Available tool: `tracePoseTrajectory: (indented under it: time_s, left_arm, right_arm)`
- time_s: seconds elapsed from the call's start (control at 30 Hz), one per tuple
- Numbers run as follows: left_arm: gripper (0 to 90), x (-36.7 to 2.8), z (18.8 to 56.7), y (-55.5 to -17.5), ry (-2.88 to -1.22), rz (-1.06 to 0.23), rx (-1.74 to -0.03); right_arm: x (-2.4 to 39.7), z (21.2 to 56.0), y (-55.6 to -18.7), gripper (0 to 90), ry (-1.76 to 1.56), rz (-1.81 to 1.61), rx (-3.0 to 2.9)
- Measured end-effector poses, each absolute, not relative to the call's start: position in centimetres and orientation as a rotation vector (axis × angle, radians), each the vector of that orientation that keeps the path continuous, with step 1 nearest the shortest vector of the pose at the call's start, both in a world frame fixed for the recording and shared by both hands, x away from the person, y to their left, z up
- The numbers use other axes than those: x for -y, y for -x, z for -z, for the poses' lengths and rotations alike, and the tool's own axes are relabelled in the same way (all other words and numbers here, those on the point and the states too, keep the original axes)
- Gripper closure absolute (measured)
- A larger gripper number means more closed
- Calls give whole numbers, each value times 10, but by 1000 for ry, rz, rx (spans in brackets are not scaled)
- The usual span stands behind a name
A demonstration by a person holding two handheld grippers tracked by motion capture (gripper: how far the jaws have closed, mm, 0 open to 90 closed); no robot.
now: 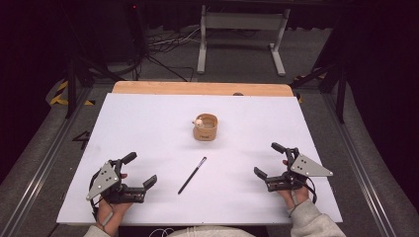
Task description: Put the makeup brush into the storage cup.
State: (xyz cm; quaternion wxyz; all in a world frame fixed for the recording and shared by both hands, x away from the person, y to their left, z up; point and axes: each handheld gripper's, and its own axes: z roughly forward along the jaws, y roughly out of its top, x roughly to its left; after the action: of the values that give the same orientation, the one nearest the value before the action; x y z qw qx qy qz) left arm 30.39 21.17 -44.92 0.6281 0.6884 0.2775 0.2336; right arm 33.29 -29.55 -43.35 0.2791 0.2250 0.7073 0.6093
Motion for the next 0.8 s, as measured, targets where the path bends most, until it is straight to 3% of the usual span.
tracePoseTrajectory:
  time_s: [0.8]
  left_arm:
    - [4, -170, 427, -321, -1552, -454, -599]
  right_arm:
    - [297, 430, -333, 0, -615, -1659, -1899]
